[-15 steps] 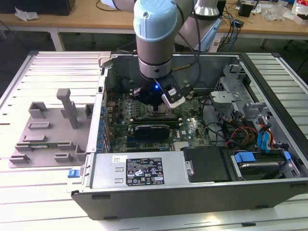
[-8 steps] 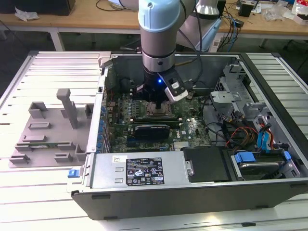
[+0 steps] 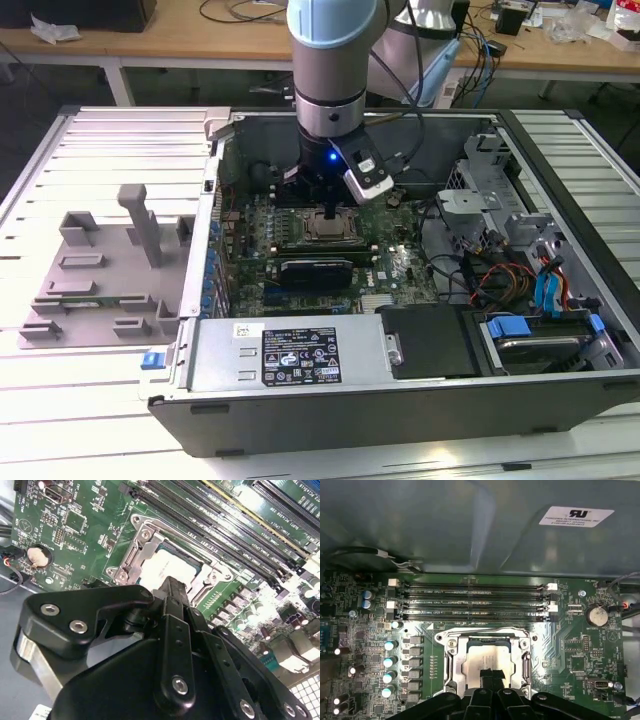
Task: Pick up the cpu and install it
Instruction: 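Install the second cpu locking lever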
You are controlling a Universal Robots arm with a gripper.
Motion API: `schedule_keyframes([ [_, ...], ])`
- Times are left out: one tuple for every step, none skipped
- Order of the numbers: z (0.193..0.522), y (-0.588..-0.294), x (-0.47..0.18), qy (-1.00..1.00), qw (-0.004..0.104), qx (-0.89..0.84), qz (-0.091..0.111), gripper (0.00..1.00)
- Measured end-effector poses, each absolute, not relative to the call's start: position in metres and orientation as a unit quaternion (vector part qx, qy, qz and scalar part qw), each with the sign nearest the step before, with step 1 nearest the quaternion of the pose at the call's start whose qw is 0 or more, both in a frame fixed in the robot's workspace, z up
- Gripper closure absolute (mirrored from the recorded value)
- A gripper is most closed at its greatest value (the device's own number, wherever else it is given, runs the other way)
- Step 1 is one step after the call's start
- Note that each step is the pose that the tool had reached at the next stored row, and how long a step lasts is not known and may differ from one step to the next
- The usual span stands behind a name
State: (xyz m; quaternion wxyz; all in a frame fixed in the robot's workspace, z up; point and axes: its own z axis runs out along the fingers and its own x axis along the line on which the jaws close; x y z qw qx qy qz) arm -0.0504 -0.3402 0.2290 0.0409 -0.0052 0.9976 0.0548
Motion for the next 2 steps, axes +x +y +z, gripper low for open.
schedule_keyframes([
  [0.229, -0.3401, -0.0504, 0.998, 0.041, -0.005, 0.055, 0.89],
  [0.229, -0.3401, -0.0504, 0.998, 0.041, -0.005, 0.055, 0.89],
])
